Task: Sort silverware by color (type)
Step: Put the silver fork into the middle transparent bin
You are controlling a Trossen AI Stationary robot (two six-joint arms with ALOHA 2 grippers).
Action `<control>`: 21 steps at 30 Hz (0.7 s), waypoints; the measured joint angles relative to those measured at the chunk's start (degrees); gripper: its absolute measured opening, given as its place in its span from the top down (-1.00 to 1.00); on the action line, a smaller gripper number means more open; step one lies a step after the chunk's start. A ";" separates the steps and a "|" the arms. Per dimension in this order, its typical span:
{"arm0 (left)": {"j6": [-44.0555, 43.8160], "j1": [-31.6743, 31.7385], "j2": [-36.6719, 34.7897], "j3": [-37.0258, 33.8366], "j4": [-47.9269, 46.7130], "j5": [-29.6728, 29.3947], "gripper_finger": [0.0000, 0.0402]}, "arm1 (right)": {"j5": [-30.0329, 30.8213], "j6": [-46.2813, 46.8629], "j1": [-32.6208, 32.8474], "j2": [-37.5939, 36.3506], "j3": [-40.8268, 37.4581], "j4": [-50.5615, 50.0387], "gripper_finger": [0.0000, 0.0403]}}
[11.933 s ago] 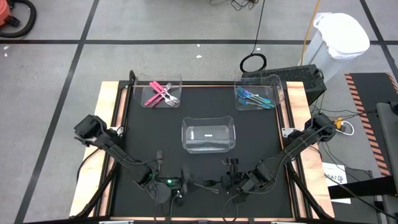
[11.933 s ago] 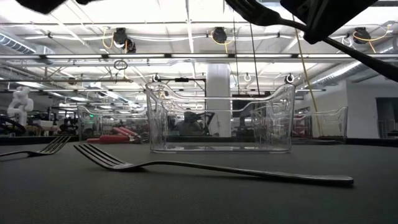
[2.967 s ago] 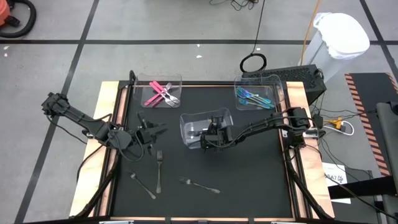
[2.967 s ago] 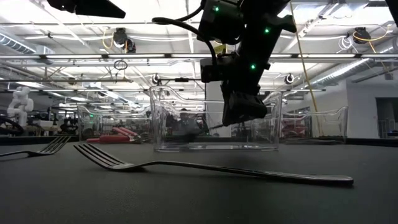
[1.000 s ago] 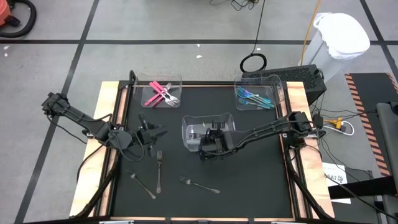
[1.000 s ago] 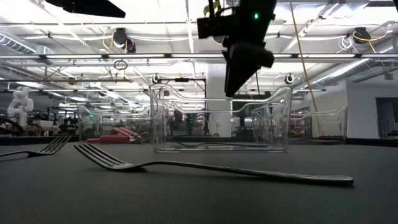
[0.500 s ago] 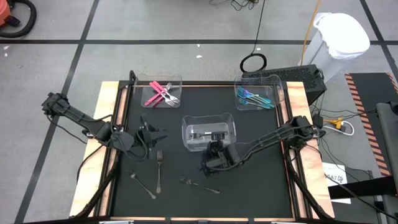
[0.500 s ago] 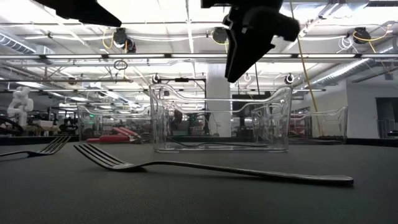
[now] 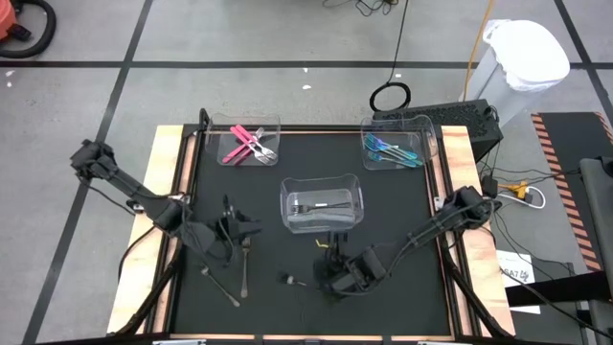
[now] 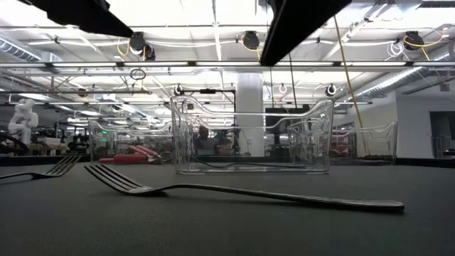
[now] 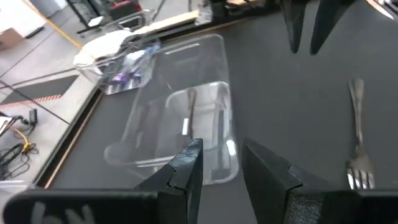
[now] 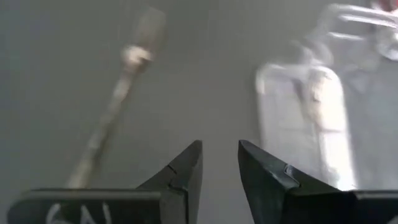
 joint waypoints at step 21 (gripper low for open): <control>-1.53 -3.47 13.85 2.43 4.67 1.71 0.44 | -0.15 12.54 5.36 0.71 -0.24 10.28 0.51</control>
